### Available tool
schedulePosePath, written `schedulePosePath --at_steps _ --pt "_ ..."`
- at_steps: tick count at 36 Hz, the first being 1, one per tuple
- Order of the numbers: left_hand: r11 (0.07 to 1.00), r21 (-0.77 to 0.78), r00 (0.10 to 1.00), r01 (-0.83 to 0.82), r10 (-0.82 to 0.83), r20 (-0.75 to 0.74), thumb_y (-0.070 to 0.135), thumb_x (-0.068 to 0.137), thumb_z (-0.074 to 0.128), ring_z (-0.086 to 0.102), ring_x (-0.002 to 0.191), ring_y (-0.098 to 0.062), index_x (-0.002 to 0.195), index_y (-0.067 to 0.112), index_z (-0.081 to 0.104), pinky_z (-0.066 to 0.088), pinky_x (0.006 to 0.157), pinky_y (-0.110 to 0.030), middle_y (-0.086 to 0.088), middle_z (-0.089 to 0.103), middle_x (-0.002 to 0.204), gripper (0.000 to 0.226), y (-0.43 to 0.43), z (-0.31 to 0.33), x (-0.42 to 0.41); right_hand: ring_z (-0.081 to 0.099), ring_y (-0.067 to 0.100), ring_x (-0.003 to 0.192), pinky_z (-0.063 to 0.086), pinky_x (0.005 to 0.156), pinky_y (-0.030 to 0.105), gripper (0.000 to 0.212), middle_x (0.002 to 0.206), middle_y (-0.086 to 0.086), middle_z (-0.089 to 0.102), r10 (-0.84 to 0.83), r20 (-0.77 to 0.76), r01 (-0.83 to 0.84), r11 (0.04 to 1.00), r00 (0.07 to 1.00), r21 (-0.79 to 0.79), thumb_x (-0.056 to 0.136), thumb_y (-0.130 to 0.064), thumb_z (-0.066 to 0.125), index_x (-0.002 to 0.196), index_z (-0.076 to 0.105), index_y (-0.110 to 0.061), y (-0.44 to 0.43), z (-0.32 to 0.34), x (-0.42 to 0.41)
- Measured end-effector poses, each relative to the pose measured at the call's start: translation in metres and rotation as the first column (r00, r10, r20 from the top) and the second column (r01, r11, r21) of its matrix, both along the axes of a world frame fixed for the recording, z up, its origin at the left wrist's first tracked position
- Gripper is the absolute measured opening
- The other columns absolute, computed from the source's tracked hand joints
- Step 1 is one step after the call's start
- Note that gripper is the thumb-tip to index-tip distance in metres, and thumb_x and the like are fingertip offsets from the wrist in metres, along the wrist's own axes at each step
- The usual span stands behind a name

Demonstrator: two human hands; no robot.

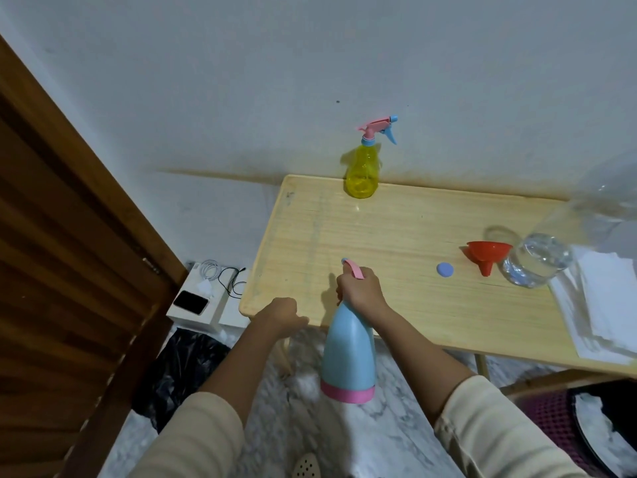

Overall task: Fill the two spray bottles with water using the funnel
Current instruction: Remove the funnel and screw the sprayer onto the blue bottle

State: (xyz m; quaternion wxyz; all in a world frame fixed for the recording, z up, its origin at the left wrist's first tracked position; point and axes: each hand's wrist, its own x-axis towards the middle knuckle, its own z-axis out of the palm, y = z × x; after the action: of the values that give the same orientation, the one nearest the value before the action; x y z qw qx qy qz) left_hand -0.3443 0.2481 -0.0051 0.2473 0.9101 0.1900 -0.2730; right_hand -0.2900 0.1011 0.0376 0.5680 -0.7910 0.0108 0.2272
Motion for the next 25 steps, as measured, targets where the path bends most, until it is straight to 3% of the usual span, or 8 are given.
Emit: schedulePosePath --at_steps 3,7,12,14,18,20,22,25 --pt "1.000 0.018 1.000 0.003 -0.003 -0.004 0.034 0.094 0.051 0.041 0.083 -0.019 0.108 0.002 0.052 0.034 0.071 -0.028 -0.004 0.042 0.096 0.035 0.004 0.001 0.001 0.046 0.023 0.065 0.040 0.061 0.031 0.047 0.066 0.013 0.050 0.046 -0.025 -0.046 0.998 0.999 -0.032 0.074 -0.010 0.042 0.117 0.059 -0.019 0.006 0.001 -0.001" --pt "0.999 0.047 1.000 0.003 -0.003 -0.002 0.032 0.093 0.051 0.043 0.084 -0.020 0.108 0.003 0.051 0.035 0.071 -0.028 -0.005 0.044 0.099 0.033 0.010 0.002 0.001 0.044 0.022 0.064 0.036 0.060 0.030 0.015 0.070 0.006 0.052 0.061 0.028 -0.059 0.996 0.998 -0.068 0.072 -0.012 0.045 0.081 0.055 -0.020 0.012 0.005 -0.002" --pt "0.998 0.063 1.000 -0.009 0.011 -0.021 0.032 0.093 0.051 0.043 0.084 -0.020 0.113 0.001 0.051 0.035 0.071 -0.028 -0.010 0.048 0.102 0.037 0.017 0.002 0.000 0.029 0.018 0.054 0.025 0.054 0.027 0.024 0.061 -0.015 0.039 0.019 0.050 -0.017 0.999 0.999 -0.043 0.076 -0.005 0.043 0.058 0.033 -0.015 0.017 0.008 -0.004" --pt "0.998 0.062 0.999 -0.024 0.026 -0.031 0.032 0.093 0.052 0.042 0.082 -0.020 0.114 0.000 0.051 0.035 0.071 -0.029 -0.015 0.052 0.106 0.039 0.020 0.000 0.000 0.032 0.020 0.060 0.026 0.057 0.030 0.013 0.063 0.001 0.042 0.007 0.017 -0.006 1.000 1.000 -0.027 0.067 -0.014 0.042 0.068 0.053 -0.020 0.020 0.011 -0.008" --pt "0.998 0.056 0.998 -0.041 0.043 -0.040 0.034 0.092 0.053 0.048 0.085 -0.022 0.112 -0.001 0.052 0.035 0.071 -0.029 -0.016 0.055 0.110 0.041 0.026 -0.004 -0.001 0.034 0.019 0.060 0.028 0.057 0.030 0.060 0.066 0.013 0.040 0.039 0.028 -0.039 0.999 0.999 -0.010 0.063 -0.018 0.039 0.121 0.057 -0.022 0.023 0.001 -0.005" --pt "0.998 0.056 0.998 -0.038 0.040 -0.046 0.035 0.092 0.052 0.048 0.086 -0.023 0.113 -0.001 0.052 0.035 0.071 -0.029 -0.015 0.054 0.108 0.041 0.028 -0.005 -0.001 0.032 0.017 0.057 0.026 0.053 0.027 0.026 0.080 0.025 0.054 0.061 0.024 -0.060 0.997 0.998 -0.058 0.072 -0.011 0.041 0.086 0.057 -0.026 0.025 0.007 -0.008" --pt "0.998 0.057 0.998 -0.031 0.034 -0.047 0.036 0.092 0.052 0.043 0.083 -0.020 0.113 -0.001 0.052 0.035 0.071 -0.029 -0.013 0.053 0.107 0.042 0.031 -0.007 -0.001 0.031 0.018 0.059 0.023 0.050 0.025 0.033 0.105 0.027 0.060 0.019 0.039 -0.016 0.996 0.999 -0.083 0.076 -0.004 0.043 0.062 0.038 -0.032 0.027 0.006 -0.007" --pt "0.998 0.052 0.999 -0.019 0.021 -0.048 0.036 0.092 0.052 0.051 0.089 -0.025 0.115 -0.002 0.051 0.034 0.071 -0.029 -0.016 0.054 0.119 0.043 0.034 -0.008 0.000 0.028 0.016 0.055 0.022 0.048 0.025 0.033 0.078 0.004 0.055 0.009 0.030 -0.008 0.999 0.999 -0.047 0.079 -0.003 0.043 0.058 0.032 -0.025 0.029 0.002 -0.005"
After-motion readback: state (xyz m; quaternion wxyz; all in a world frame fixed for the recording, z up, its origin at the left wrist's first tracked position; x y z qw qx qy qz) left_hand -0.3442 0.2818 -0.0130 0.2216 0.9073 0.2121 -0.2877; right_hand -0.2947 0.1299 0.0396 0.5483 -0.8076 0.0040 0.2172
